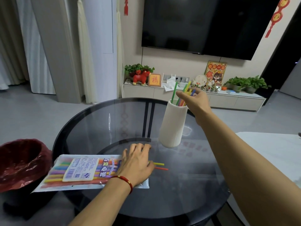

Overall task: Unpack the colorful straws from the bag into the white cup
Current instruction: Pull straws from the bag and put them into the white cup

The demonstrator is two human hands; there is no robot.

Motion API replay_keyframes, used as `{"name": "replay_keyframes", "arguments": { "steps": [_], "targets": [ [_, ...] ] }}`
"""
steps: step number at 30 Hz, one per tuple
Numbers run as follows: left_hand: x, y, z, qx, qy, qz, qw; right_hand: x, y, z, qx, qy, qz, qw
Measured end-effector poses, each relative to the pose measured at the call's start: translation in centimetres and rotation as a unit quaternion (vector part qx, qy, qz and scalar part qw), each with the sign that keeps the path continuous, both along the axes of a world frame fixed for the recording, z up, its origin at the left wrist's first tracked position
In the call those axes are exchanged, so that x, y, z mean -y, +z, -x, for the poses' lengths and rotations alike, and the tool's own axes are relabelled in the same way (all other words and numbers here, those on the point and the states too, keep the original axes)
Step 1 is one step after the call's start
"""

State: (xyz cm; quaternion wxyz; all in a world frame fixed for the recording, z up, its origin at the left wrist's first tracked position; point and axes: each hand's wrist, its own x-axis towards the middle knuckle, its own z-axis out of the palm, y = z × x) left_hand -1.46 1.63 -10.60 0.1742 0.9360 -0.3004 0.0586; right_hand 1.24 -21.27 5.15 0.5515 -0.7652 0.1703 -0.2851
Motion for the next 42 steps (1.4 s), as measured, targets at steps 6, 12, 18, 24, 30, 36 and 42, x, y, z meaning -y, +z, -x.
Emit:
{"name": "replay_keyframes", "arguments": {
  "steps": [6,12,18,24,30,36,42],
  "targets": [
    [-1.0,0.4,-0.2,-0.029,-0.042,-0.067,0.996,-0.8,-0.3,3.6,0.121,-0.113,0.145,0.975],
    [-3.4,-0.3,-0.2,-0.085,-0.076,-0.191,0.975,-2.2,-5.5,8.8,0.162,-0.123,0.205,0.957],
    [-4.3,0.7,-0.1,-0.08,-0.074,-0.183,0.977,-3.6,-13.9,10.8,-0.153,0.088,0.221,0.959],
    [-3.9,1.7,0.3,0.011,-0.083,-0.157,0.984,-5.1,-15.8,10.7,-0.188,0.166,0.178,0.951],
    [-2.3,3.2,1.6,0.163,-0.079,-0.19,0.965,-8.4,-16.8,10.2,-0.194,0.235,-0.18,0.935],
    [-1.3,3.7,2.8,0.226,-0.022,-0.296,0.928,-9.9,-16.6,9.6,-0.189,0.248,-0.295,0.903],
    [-2.1,3.1,2.5,0.198,-0.014,-0.308,0.93,-9.2,-16.9,9.7,-0.168,0.251,-0.31,0.902]
  ]
}}
